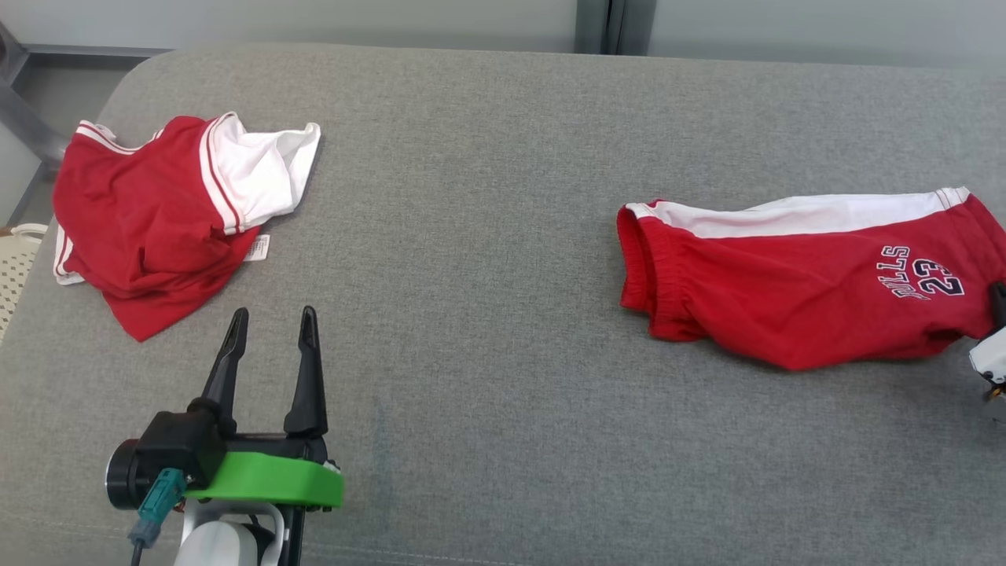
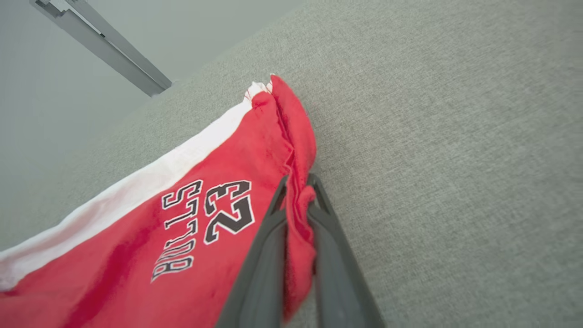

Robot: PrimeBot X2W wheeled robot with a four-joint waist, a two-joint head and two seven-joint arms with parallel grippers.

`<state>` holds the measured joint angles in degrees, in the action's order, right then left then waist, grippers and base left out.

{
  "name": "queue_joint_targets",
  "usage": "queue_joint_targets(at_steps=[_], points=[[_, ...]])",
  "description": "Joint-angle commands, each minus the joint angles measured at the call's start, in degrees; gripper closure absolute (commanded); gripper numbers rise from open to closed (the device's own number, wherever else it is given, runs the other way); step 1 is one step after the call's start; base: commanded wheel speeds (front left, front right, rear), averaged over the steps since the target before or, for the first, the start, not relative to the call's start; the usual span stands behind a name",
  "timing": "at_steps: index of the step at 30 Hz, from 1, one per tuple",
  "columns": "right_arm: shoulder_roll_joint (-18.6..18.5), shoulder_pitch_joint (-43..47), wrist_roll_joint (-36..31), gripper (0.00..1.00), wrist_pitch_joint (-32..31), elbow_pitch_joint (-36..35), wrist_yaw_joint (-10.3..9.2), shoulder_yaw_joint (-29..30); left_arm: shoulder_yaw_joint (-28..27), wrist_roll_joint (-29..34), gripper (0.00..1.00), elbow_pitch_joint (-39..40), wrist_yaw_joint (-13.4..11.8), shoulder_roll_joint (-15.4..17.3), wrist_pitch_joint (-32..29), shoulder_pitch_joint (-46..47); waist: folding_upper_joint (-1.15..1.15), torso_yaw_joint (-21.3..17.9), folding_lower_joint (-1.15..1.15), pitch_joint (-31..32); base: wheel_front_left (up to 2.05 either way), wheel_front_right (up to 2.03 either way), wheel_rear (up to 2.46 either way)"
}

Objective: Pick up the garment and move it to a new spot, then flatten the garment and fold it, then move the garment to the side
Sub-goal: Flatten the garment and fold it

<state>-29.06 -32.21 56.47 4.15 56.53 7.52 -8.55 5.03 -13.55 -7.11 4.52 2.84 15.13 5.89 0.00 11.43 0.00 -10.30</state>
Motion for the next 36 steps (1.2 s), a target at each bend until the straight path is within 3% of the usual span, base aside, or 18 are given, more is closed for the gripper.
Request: queue_joint_targets(at_steps=[1,8,25,29,36], points=[[0.4,0.2,0.5,1.00,0.7,-0.5,-0.06,0.1,-0.5,0.5,0.00,-0.2,0.3,0.1,0.0,-0.9,0.00,-0.5,0.00,0.3,0.00,0.00,0.00],[3.5,-1.5,1.3,1.00,2.0,-4.9,-0.06,-1.8,-1.5,0.9,0.00,-1.2,0.8,0.1,0.0,-1.5,0.00,-1.1,0.00,2.3,0.00,0.00,0.00],[12.0,1.7,0.8,1.00,0.0,-26.1,-0.05,-12.3,0.2,-0.9,0.00,-1.1,0.5,0.1,0.0,-1.7,0.00,0.8,0.00,3.0,0.00,0.00,0.00],[13.4,4.5,-1.7,1.00,-0.3,-28.0,-0.05,-15.3,1.1,-1.6,0.00,-1.4,0.1,0.1,0.0,-1.4,0.00,2.0,0.00,2.8,0.00,0.00,0.00],[17.4,9.1,-0.1,1.00,1.2,-28.9,-0.04,-16.4,2.1,-2.4,0.00,-1.9,-0.2,0.1,0.0,-1.6,0.00,3.0,0.00,2.5,0.00,0.00,0.00]])
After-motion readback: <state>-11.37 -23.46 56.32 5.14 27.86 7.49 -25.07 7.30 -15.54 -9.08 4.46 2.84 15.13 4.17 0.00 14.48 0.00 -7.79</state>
